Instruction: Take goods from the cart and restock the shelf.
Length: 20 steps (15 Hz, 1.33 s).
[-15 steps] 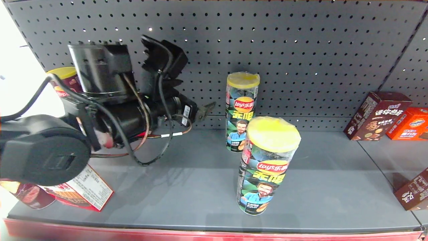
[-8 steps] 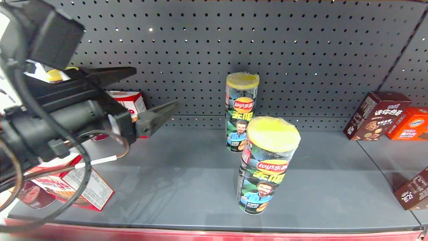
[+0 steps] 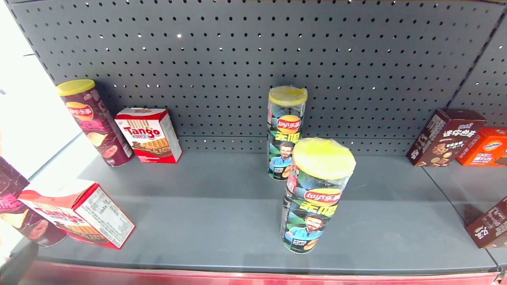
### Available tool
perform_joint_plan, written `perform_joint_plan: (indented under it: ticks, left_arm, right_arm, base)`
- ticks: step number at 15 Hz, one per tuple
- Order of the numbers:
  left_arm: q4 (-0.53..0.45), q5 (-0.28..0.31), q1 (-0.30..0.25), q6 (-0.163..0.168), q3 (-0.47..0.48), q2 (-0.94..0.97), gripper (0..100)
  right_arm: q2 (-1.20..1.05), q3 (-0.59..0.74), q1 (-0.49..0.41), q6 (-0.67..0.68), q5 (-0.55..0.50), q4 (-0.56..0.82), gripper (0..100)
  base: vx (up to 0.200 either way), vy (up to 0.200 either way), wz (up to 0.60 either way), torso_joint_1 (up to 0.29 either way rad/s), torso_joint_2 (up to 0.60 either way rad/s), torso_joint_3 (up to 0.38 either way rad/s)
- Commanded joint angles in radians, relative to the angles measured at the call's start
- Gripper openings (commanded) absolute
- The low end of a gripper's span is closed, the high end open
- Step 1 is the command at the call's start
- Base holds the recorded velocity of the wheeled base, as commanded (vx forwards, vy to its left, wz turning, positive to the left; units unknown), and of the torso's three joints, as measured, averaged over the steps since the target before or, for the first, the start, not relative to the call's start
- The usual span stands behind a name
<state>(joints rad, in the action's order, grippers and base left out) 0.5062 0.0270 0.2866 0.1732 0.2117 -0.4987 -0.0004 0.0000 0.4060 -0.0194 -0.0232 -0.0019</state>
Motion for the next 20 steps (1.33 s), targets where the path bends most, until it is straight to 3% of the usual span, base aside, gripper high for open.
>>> perform_joint_plan:
  ticks: [1,3,4,5,7,8,16,17,18,20]
  left_arm:
    - [-0.032,0.111,-0.27,-0.066,-0.212,0.307,100]
    - [-0.17,0.126,-0.305,-0.073,-0.212,0.408,100]
    - [-0.204,0.126,-0.3,-0.075,-0.212,0.43,100]
    - [-0.31,0.123,-0.277,-0.064,-0.212,0.496,100]
    - [-0.385,0.123,-0.279,-0.067,-0.212,0.499,100]
    - [-0.468,0.123,-0.282,-0.073,-0.212,0.499,100]
    - [-0.488,0.106,-0.282,-0.066,-0.212,0.499,100]
    - [-0.512,-0.03,-0.282,-0.077,-0.212,0.499,100]
    - [-0.506,-0.081,-0.282,-0.104,-0.212,0.499,100]
    - [-0.508,-0.068,-0.282,-0.104,-0.212,0.499,100]
  right_arm:
    - [0.0,0.0,0.001,-0.001,0.0,0.0,100]
    - [0.0,0.0,0.001,-0.001,0.0,-0.001,100]
    - [0.0,0.0,0.001,-0.001,0.0,0.0,100]
    - [0.0,0.0,0.001,-0.001,0.0,-0.001,100]
    - [0.0,0.0,0.001,-0.001,0.0,0.0,100]
    - [0.0,0.0,0.001,-0.001,0.0,0.0,100]
    - [0.0,0.0,0.001,-0.001,0.0,-0.001,100]
    - [0.0,0.0,0.001,-0.001,0.0,-0.001,100]
    - [0.0,0.0,-0.001,-0.001,0.0,0.0,100]
    - [0.0,0.0,0.001,-0.001,0.0,-0.001,100]
  base:
    - [0.0,0.0,0.0,0.0,0.0,0.0]
    - [0.0,0.0,0.0,0.0,0.0,0.0]
    - [0.0,0.0,0.0,0.0,0.0,0.0]
    - [0.0,0.0,0.0,0.0,0.0,0.0]
    - [0.0,0.0,0.0,0.0,0.0,0.0]
    - [0.0,0.0,0.0,0.0,0.0,0.0]
    - [0.0,0.0,0.0,0.0,0.0,0.0]
    - [0.0,0.0,0.0,0.0,0.0,0.0]
    - [0.0,0.0,0.0,0.0,0.0,0.0]
    - [0.0,0.0,0.0,0.0,0.0,0.0]
